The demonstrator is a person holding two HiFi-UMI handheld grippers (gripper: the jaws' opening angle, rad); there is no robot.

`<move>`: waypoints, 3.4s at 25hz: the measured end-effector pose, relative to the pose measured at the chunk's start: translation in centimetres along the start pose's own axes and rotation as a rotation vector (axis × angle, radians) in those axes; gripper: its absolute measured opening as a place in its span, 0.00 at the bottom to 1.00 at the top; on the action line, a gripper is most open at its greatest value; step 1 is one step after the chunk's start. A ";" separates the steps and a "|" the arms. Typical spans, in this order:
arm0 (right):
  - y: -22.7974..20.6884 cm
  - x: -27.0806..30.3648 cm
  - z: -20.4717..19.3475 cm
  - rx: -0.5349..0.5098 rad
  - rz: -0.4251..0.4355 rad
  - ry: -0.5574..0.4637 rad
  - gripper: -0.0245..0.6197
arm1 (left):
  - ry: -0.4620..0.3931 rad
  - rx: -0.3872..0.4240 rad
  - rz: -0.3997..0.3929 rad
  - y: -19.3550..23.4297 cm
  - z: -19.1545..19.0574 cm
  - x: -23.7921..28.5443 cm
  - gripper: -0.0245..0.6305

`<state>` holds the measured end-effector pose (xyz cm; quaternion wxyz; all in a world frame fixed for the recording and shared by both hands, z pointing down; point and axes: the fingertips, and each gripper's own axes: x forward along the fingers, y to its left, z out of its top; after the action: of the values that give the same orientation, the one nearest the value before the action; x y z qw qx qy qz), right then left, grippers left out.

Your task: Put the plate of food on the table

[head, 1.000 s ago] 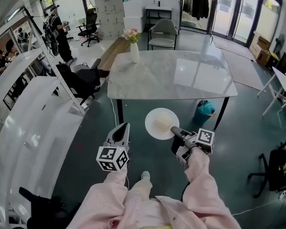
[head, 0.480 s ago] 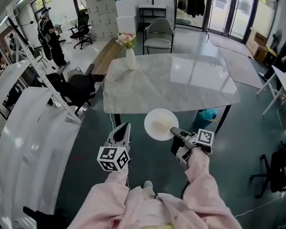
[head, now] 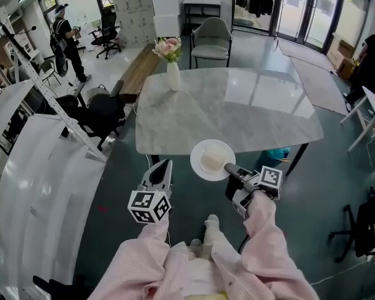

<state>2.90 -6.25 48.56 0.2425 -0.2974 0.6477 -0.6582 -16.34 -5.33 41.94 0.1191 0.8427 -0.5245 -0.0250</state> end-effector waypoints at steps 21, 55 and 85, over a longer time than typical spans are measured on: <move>-3.0 13.0 17.4 -0.002 -0.044 0.061 0.07 | 0.063 -0.063 0.050 6.3 0.0 20.7 0.03; -12.9 25.3 29.2 -0.025 -0.243 0.081 0.07 | 0.402 -0.222 0.074 12.4 -13.3 36.9 0.03; -15.1 25.7 29.0 -0.275 -0.469 0.162 0.07 | 0.423 -0.278 0.082 12.9 -14.9 36.6 0.03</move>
<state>6.24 -44.29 65.16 -0.0113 -0.4157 0.6615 -0.6241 -8.80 -40.76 62.37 0.3417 0.7828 -0.5131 0.0849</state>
